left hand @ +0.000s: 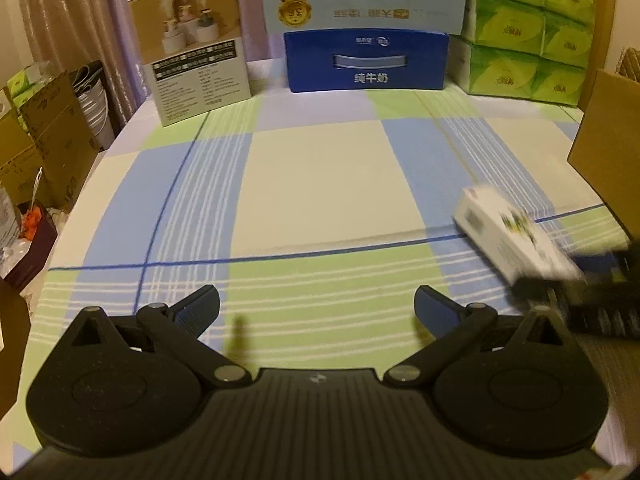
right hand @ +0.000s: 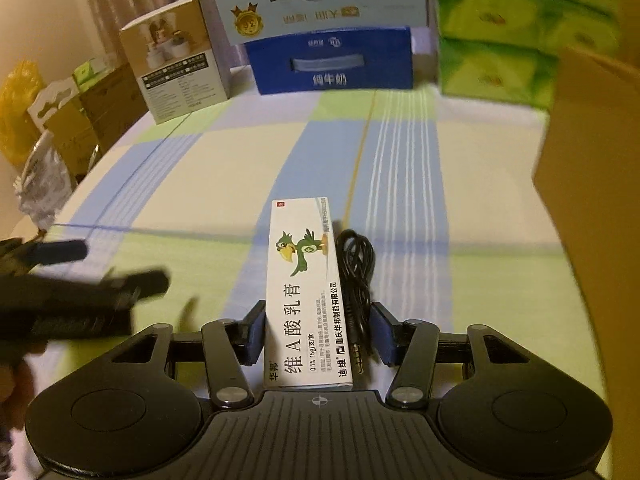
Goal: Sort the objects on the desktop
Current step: 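Grasp the white ointment box with the left gripper while the right gripper grasps the black cable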
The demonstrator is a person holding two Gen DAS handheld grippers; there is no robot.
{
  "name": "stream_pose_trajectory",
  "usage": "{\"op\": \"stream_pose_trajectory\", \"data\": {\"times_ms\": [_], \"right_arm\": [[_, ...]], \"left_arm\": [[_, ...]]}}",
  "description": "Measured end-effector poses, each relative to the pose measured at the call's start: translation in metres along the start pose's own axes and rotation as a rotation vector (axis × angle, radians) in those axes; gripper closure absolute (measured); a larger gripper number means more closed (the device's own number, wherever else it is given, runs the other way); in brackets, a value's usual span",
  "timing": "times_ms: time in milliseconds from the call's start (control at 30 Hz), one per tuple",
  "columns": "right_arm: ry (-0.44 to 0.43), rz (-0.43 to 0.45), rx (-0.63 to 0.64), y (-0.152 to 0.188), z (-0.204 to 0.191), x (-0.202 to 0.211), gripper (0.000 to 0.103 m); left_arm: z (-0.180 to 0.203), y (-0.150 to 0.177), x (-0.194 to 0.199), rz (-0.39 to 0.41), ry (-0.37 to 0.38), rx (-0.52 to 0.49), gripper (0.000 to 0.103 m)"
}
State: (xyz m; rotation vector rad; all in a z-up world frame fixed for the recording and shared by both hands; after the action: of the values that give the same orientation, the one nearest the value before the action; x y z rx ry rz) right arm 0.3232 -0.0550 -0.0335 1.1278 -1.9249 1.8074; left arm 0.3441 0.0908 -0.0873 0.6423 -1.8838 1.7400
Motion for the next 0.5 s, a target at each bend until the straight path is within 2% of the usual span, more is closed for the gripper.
{"op": "stream_pose_trajectory", "data": {"times_ms": [100, 200, 367, 500], "right_arm": [[-0.046, 0.009, -0.030, 0.024, -0.017, 0.024, 0.049], [-0.073, 0.020, 0.014, 0.037, -0.028, 0.048, 0.042], [-0.014, 0.056, 0.081, 0.042, -0.013, 0.089, 0.035], [0.063, 0.112, 0.095, 0.042, 0.009, 0.109, 0.032]], "left_arm": [[-0.007, 0.003, 0.016, 0.011, -0.004, 0.023, 0.001], [-0.015, 0.008, 0.031, 0.016, -0.006, 0.048, 0.001], [-0.018, 0.017, 0.059, 0.012, 0.030, 0.128, 0.001], [0.007, 0.023, 0.082, 0.026, 0.093, 0.157, 0.002]]}}
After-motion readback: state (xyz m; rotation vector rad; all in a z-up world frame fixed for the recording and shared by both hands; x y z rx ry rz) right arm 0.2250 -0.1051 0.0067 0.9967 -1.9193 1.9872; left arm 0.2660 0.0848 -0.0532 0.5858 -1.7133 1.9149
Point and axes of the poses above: each gripper's, at about its wrist camera, not at the fingertips, and x roughly against the way its jaws point, z to its right, y to its underside, the point moved 6 cm from there along -x, roughly the way its jaws point, and after that the axes turned 7 degrees about z, right-handed, at the moved point
